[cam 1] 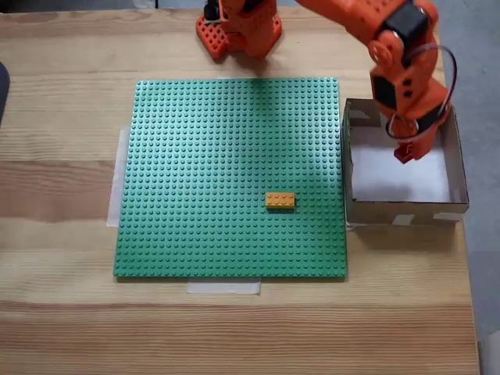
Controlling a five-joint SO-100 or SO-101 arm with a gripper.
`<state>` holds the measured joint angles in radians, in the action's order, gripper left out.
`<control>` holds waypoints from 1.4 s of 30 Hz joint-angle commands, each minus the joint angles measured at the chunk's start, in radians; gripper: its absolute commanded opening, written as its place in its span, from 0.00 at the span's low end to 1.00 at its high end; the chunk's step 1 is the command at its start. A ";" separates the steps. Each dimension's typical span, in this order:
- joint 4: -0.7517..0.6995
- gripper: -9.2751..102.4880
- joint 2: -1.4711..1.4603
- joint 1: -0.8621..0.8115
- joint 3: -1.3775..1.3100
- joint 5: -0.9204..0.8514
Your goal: Pick the red lego block and put it in the box.
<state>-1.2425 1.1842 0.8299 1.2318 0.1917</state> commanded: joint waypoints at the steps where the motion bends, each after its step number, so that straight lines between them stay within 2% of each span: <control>1: 0.015 0.14 -0.031 0.002 -0.046 -0.026; 6: 0.017 0.17 -0.063 0.008 -0.064 -0.041; 11: 0.012 0.36 -0.028 0.018 -0.041 -0.078; 15: 0.014 0.39 0.075 0.025 -0.008 -0.098; 18: 0.084 0.38 0.287 0.012 0.132 -0.109; 24: 0.296 0.27 0.913 -0.109 0.588 -0.153; 33: 0.319 0.17 1.453 -0.408 0.954 -0.207; 36: 0.316 0.08 1.560 -0.526 1.051 -0.192; 42: 0.379 0.08 1.727 -0.738 1.315 -0.103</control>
<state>-0.8974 2.8455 0.1641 2.4559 0.0460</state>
